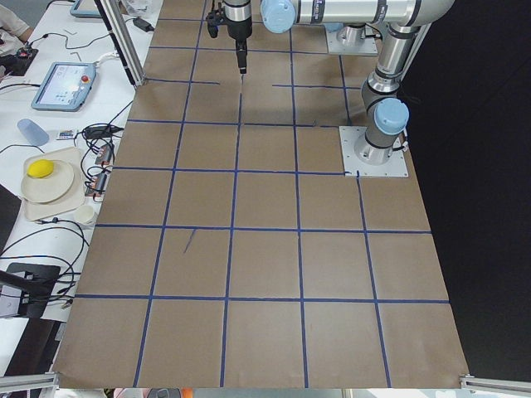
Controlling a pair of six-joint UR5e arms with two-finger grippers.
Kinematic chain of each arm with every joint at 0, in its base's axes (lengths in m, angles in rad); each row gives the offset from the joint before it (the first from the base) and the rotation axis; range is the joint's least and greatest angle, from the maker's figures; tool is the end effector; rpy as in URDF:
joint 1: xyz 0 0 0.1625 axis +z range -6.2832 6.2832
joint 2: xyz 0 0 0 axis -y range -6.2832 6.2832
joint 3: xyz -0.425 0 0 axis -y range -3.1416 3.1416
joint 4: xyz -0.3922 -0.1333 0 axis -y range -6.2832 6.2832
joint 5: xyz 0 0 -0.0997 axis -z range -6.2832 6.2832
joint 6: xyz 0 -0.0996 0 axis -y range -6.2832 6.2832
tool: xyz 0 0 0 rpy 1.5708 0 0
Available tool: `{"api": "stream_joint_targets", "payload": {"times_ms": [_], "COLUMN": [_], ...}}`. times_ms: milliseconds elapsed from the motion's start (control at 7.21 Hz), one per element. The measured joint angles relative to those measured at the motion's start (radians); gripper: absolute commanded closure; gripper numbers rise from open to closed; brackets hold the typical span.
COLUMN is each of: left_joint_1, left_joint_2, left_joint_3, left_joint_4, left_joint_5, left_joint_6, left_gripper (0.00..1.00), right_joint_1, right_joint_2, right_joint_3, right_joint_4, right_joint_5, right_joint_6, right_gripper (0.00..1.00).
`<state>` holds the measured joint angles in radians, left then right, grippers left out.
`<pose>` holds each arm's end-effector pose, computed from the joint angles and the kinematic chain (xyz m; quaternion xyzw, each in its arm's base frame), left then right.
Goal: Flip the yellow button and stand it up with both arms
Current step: 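Lower the yellow button upright onto the table with the right gripper, then open the right gripper to release the standing yellow button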
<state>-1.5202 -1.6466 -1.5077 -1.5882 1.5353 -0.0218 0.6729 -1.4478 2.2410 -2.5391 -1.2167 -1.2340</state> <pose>-0.1103 -0.5273 0.4788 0.0364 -0.9991 -0.0148 0.0180 -0.2408 -0.4066 0.2302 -0.1792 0.9642 -0.1952 0.0095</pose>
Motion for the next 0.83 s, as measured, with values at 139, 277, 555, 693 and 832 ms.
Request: {"api": "stream_joint_targets", "payload": {"times_ms": [139,277,555,693,832], "left_joint_1": [0.0,0.0,0.0,0.0,0.002], "left_joint_2": [0.001,0.002,0.002,0.001,0.001], "left_joint_3": [0.001,0.002,0.009,0.012,0.015], "left_joint_4": [0.0,-0.001,-0.003,-0.004,-0.004], "left_joint_5": [0.001,0.001,0.0,0.0,0.0], "left_joint_6": [-0.001,-0.002,-0.002,-0.001,-0.001], "left_gripper": [0.0,0.0,0.0,0.0,0.0], "right_joint_1": [0.0,-0.001,-0.001,-0.001,-0.001], "right_joint_2": [0.001,0.001,0.001,0.001,0.001], "right_joint_3": [0.0,0.0,0.0,0.0,0.0], "right_joint_4": [-0.001,-0.001,0.002,0.007,0.009], "right_joint_5": [-0.001,-0.004,-0.009,-0.01,-0.01], "right_joint_6": [0.002,0.004,0.006,0.007,0.008], "right_gripper": [0.69,0.55,0.19,0.05,0.01]}}
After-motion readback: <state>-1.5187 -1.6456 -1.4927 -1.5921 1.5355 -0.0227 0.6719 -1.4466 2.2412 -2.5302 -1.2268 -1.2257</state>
